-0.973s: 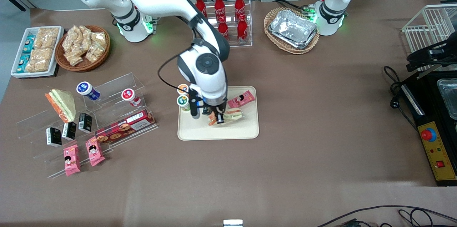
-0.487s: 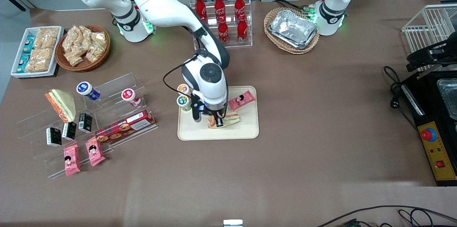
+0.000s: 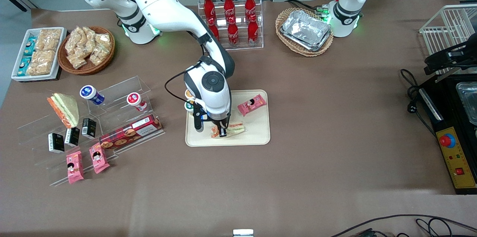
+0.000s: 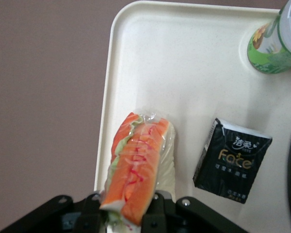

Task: Place sandwich on tray
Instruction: 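Lower the sandwich onto the tray beside the black tissue pack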

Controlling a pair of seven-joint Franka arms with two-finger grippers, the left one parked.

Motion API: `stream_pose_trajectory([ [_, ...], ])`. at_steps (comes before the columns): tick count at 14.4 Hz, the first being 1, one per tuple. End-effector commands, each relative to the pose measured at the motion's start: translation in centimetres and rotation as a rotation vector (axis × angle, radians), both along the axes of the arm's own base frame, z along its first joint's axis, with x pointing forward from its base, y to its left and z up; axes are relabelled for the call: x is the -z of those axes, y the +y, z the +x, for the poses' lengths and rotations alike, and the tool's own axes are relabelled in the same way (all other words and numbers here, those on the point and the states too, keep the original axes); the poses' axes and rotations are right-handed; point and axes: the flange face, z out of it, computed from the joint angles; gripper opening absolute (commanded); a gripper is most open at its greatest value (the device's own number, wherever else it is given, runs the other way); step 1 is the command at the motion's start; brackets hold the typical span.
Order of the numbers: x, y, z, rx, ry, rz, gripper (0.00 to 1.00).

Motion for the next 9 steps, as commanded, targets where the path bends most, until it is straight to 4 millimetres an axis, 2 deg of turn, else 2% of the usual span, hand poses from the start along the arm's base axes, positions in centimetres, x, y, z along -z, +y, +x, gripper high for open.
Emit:
stream_pose_trajectory([
  [1, 1.4, -0.3, 0.2, -0.018, -0.026, -0.013, 0.00],
  [3, 1.5, -0.3, 0.2, -0.019, -0.026, -0.015, 0.00],
  [4, 1.5, -0.6, 0.4, -0.012, -0.027, -0.012, 0.06],
  [5, 1.5, -1.8, 1.4, 0.014, -0.026, -0.009, 0.42],
  [6, 1.4, -2.4, 1.8, 0.027, -0.025, -0.006, 0.83],
  [7, 1.2, -2.7, 2.0, 0.025, -0.022, -0.007, 1.00],
  [9, 0.4, -2.8, 2.2, 0.030, -0.021, -0.002, 1.00],
])
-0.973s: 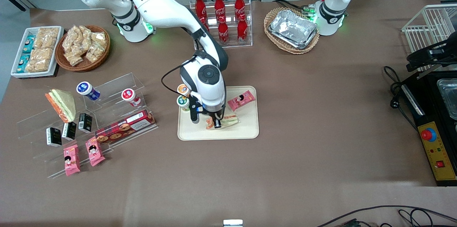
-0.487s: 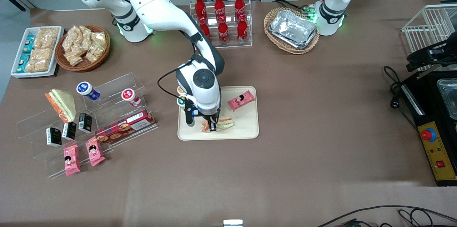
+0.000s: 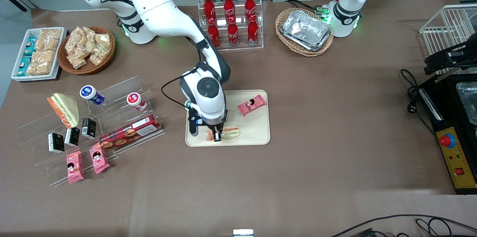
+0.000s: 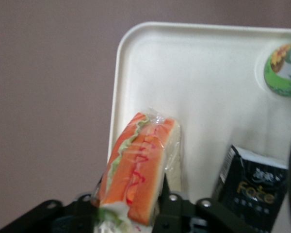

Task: Place sandwich on tray
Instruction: 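Lower the sandwich onto the tray beside the black tissue pack, then open the right gripper and raise it away from the tray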

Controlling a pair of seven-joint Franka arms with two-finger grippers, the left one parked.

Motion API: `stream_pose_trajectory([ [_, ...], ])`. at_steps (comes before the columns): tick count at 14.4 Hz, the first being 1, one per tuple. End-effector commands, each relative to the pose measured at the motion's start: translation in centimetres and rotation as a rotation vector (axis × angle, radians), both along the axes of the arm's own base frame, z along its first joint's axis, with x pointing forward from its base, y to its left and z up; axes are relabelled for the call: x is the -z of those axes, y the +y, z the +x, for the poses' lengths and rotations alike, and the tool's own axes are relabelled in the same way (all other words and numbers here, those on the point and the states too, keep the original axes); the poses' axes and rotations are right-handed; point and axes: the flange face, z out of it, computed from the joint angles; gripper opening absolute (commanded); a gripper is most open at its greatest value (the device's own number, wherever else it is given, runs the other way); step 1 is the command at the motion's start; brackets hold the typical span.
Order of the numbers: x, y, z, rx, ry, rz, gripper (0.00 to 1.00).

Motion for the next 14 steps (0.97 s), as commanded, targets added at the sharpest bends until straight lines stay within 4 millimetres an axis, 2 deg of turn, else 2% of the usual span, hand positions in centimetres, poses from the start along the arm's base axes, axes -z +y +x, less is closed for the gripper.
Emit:
stream_pose_trajectory([
  [1, -1.8, -0.7, 0.7, 0.010, -0.005, 0.012, 1.00],
  [4, -5.6, -1.0, 0.6, 0.018, 0.019, 0.018, 1.00],
  [6, -7.6, -0.2, -0.3, 0.016, 0.033, 0.020, 1.00],
  [8, -11.1, -0.5, -0.7, 0.015, 0.046, 0.029, 1.00],
  [10, -15.6, -1.2, -0.5, 0.024, 0.010, 0.080, 1.00],
  [14, -20.4, -2.2, -0.3, 0.042, -0.033, 0.127, 1.00],
])
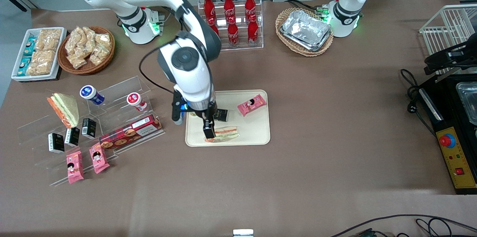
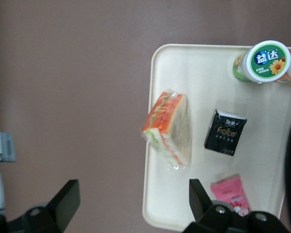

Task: Place sandwich on tray
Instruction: 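Open the right gripper and raise it away from the tray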

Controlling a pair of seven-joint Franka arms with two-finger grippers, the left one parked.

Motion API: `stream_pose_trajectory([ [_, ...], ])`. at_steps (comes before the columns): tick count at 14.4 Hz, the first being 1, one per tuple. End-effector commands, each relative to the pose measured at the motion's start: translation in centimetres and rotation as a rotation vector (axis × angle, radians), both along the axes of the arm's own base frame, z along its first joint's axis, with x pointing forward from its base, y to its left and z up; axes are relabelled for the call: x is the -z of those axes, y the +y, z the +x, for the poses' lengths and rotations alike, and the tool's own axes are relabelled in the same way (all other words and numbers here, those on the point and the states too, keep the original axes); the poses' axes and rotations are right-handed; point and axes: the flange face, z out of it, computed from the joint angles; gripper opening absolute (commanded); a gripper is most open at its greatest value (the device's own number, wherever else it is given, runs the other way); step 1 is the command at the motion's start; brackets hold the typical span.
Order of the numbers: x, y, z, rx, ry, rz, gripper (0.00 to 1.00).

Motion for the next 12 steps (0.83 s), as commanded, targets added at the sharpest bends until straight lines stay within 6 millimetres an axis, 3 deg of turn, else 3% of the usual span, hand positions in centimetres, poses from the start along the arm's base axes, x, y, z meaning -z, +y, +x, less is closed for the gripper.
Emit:
stream_pose_trajectory([
  [1, -3.6, -1.7, -0.4, 0.021, 0.015, 0.014, 1.00],
  [5, -7.7, -3.1, -0.6, 0.002, -0.003, 0.057, 1.00],
  [7, -8.1, -4.3, 0.0, -0.046, 0.009, 0.087, 1.00],
  [12, -10.1, -12.2, 1.9, -0.392, 0.078, 0.113, 1.00],
])
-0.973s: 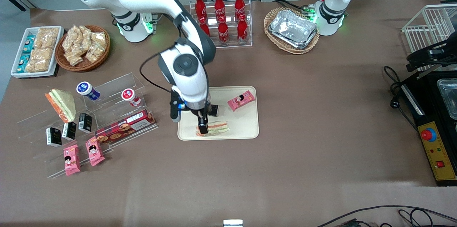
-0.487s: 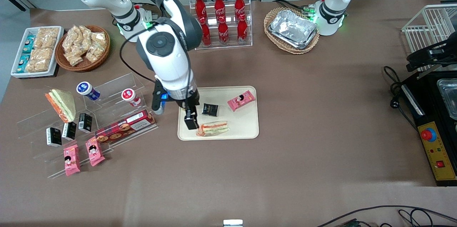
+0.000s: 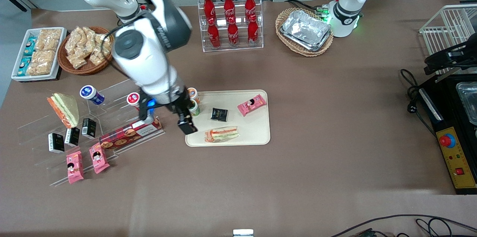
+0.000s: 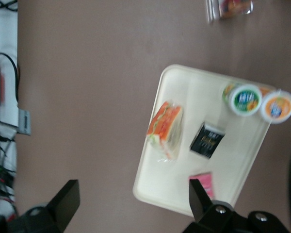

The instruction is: Place sandwich on tray

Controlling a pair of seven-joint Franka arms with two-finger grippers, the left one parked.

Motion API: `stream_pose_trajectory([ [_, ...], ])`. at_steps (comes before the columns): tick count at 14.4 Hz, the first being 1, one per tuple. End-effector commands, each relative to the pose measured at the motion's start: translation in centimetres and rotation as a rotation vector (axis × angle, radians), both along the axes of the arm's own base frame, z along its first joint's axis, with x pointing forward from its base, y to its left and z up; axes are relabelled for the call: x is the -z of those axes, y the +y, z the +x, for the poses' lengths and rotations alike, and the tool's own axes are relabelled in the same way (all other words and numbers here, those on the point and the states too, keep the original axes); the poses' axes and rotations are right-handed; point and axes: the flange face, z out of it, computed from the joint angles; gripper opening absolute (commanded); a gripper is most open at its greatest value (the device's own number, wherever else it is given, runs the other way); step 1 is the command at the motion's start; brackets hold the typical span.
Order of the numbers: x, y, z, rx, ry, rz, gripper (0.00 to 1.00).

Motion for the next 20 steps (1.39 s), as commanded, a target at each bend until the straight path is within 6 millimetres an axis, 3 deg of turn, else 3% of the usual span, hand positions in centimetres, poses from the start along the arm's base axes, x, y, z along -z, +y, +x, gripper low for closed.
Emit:
stream_pose_trajectory([
  [1, -2.4, -7.2, 0.8, -0.263, 0.043, 0.031, 1.00],
  [4, -3.5, -14.2, 1.5, -0.508, 0.048, 0.017, 1.00],
  [6, -3.6, -20.4, 1.9, -0.656, 0.060, -0.040, 1.00],
  [10, -4.8, -29.2, 1.9, -0.980, 0.047, -0.179, 1.00],
  [13, -5.7, -32.0, 0.7, -1.127, 0.067, -0.163, 1.00],
  [15, -6.2, -32.2, 0.1, -1.144, 0.093, -0.179, 1.00],
  [17, -6.5, -30.6, -0.1, -1.201, 0.146, -0.267, 1.00],
  [20, -6.7, -30.7, 0.0, -1.205, 0.137, -0.263, 1.00],
])
